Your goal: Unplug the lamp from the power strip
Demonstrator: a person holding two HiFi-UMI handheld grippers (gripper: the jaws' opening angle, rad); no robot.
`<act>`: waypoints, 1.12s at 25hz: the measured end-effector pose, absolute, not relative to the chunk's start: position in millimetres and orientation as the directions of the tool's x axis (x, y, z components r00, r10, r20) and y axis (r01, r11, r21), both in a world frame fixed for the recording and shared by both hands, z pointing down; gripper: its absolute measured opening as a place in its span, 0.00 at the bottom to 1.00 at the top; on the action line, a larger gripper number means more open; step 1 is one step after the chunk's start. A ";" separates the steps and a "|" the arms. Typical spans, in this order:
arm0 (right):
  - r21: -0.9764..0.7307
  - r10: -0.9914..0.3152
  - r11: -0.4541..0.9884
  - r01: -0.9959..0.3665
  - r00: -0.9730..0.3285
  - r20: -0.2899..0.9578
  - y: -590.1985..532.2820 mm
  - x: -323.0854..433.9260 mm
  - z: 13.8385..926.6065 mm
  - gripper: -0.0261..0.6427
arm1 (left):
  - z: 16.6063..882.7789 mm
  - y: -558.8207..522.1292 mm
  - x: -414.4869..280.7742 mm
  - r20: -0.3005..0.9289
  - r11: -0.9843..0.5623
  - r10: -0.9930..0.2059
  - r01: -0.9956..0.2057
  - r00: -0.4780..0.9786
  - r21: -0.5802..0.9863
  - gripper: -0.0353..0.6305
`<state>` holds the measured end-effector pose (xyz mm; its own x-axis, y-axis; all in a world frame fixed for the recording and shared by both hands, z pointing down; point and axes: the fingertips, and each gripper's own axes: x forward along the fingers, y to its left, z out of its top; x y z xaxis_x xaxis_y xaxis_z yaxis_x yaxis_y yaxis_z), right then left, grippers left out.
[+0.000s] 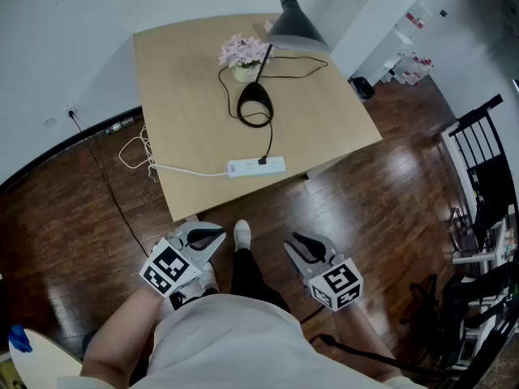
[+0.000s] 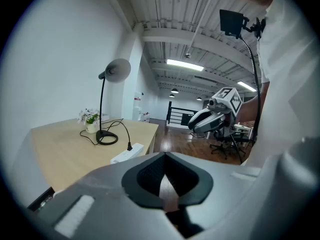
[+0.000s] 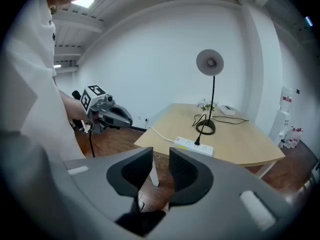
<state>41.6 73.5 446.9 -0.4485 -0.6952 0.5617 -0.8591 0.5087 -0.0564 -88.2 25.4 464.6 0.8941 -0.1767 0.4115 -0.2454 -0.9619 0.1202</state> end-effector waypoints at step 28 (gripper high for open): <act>-0.008 -0.253 0.919 -0.395 -0.602 0.757 -177.3 87.9 605.9 0.20 | 625.5 -161.9 60.9 0.735 -0.910 -0.045 -0.332 0.676 0.250 0.06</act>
